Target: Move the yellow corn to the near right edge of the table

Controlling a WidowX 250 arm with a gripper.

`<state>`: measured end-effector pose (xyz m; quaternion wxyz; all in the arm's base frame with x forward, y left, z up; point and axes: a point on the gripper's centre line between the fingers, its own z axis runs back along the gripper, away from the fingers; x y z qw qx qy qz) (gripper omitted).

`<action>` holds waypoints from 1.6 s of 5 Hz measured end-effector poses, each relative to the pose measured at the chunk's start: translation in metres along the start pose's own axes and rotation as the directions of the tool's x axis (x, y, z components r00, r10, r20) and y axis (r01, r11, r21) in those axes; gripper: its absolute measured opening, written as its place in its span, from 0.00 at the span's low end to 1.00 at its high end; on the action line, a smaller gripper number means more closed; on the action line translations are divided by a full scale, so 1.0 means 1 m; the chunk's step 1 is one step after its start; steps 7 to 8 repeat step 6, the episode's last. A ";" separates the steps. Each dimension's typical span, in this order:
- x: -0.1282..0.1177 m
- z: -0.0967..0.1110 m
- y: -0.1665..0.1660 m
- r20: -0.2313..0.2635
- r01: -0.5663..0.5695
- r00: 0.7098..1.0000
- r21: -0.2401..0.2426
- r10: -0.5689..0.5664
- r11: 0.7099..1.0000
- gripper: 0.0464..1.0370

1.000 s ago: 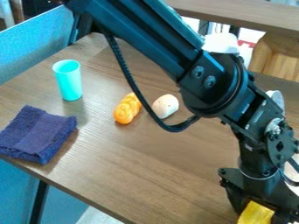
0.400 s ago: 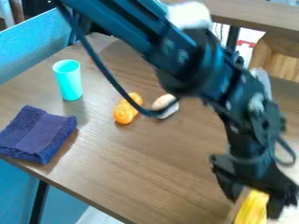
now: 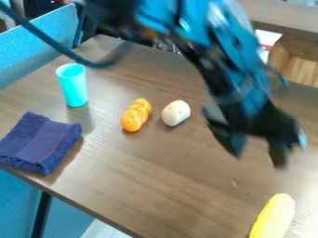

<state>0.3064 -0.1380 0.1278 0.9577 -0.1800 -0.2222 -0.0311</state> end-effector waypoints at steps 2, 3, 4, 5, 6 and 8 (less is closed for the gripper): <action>0.058 0.020 0.065 -0.036 0.058 0.998 0.110 -0.055 0.992 0.95; 0.074 0.017 0.108 -0.133 0.041 0.991 0.177 -0.018 0.983 0.95; 0.077 -0.008 0.135 -0.261 0.015 0.965 0.181 0.033 0.983 0.95; 0.069 -0.005 0.148 -0.287 -0.035 0.953 0.221 0.099 0.975 0.95; 0.055 -0.004 0.163 -0.323 -0.070 0.933 0.271 0.159 0.960 0.95; 0.055 -0.004 0.163 -0.323 -0.070 0.933 0.271 0.159 0.960 0.95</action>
